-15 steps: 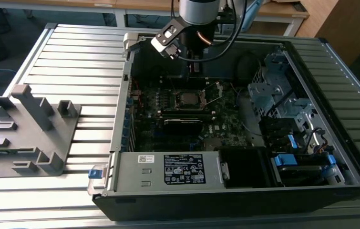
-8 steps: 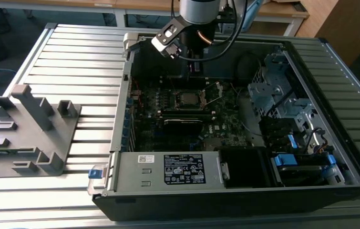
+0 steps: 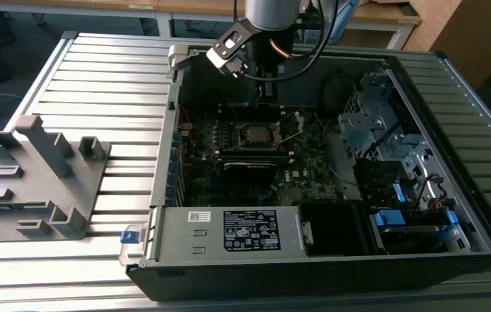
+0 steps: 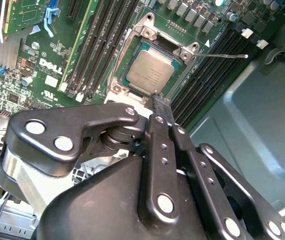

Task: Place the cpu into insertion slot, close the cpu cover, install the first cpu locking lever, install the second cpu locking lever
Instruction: 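Close the cpu cover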

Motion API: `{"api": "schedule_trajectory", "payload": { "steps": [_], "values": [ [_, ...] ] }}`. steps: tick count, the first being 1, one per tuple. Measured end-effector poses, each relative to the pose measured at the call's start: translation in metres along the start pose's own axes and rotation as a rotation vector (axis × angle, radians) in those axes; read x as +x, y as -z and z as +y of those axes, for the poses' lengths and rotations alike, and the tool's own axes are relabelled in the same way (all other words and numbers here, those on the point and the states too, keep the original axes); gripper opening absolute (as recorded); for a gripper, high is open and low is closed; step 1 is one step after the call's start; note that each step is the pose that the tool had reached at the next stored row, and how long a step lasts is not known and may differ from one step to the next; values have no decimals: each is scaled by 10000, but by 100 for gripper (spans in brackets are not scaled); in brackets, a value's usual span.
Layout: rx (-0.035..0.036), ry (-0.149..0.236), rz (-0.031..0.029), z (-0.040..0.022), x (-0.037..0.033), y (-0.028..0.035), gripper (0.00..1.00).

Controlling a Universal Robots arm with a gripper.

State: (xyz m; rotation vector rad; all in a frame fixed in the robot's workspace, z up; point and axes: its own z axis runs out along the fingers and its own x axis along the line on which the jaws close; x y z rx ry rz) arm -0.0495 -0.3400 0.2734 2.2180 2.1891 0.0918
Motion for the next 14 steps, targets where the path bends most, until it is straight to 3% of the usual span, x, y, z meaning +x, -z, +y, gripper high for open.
{"api": "schedule_trajectory", "payload": {
  "steps": [11,14],
  "values": [
    [0,0,1,2,1,36,11],
    [0,0,1,5,2,83,11]
  ]
}}
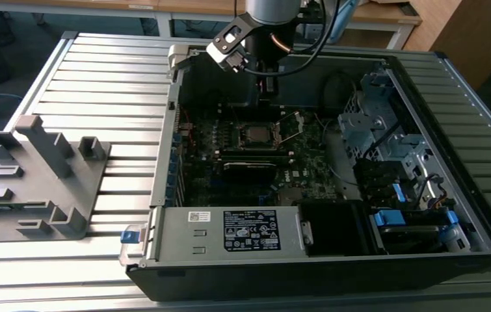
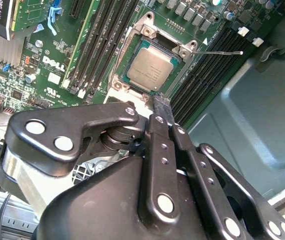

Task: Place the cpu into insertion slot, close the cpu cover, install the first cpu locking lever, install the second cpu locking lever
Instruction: 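Close the cpu cover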

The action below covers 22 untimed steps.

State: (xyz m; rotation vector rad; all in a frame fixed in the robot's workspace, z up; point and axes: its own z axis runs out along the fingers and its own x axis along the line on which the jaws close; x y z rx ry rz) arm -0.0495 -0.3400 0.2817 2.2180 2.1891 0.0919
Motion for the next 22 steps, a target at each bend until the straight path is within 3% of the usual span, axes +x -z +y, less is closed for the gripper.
{"api": "schedule_trajectory", "payload": {
  "steps": [11,22],
  "values": [
    [2,2,-2,16,0,1,11],
    [1,1,0,261,3,-22,11]
  ]
}}
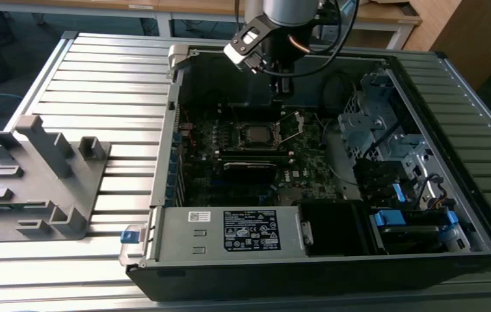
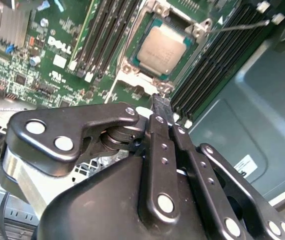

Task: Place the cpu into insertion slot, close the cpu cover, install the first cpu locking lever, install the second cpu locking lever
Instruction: 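Close the cpu cover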

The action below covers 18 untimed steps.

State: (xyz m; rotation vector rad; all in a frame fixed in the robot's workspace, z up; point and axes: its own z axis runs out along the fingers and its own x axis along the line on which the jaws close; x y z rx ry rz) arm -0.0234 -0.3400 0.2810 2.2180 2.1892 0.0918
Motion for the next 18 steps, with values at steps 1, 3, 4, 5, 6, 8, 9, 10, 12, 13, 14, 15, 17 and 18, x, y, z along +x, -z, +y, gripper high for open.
{"api": "schedule_trajectory", "payload": {
  "steps": [1,3,4,5,6,8,9,10,12,13,14,15,17,18],
  "values": [
    [0,-1,0,21,0,-2,11],
    [0,0,0,60,1,-5,11],
    [1,0,1,81,1,-7,11],
    [1,0,0,102,1,-9,11],
    [2,-1,1,123,1,-11,11],
    [5,0,-1,168,2,-14,11],
    [6,1,0,191,2,-16,11],
    [8,0,0,210,2,-18,11],
    [8,0,0,228,3,-19,11],
    [8,0,0,228,3,-19,11],
    [9,-2,-1,228,3,-19,11],
    [9,-2,-1,228,3,-19,11],
    [9,0,0,229,3,-19,11],
    [9,-1,0,229,3,-19,11]
  ]
}}
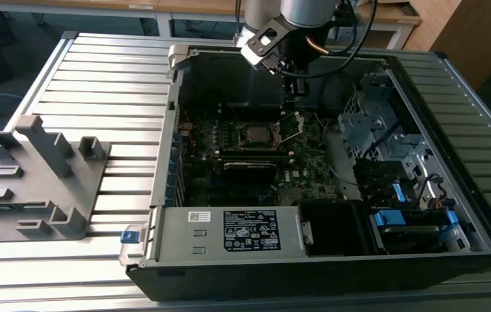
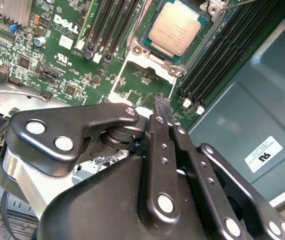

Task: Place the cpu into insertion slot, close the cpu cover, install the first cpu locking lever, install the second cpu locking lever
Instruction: 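Close the cpu cover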

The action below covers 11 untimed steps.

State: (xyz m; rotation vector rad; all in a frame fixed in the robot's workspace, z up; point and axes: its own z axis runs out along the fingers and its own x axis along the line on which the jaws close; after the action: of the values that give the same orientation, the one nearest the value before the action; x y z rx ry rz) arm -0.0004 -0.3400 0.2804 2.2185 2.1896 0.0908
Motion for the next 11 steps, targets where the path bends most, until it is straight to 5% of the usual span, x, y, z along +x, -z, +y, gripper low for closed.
{"api": "schedule_trajectory", "payload": {
  "steps": [5,11],
  "values": [
    [2,0,-1,26,0,-3,11],
    [29,0,1,166,2,-19,11]
  ]
}}
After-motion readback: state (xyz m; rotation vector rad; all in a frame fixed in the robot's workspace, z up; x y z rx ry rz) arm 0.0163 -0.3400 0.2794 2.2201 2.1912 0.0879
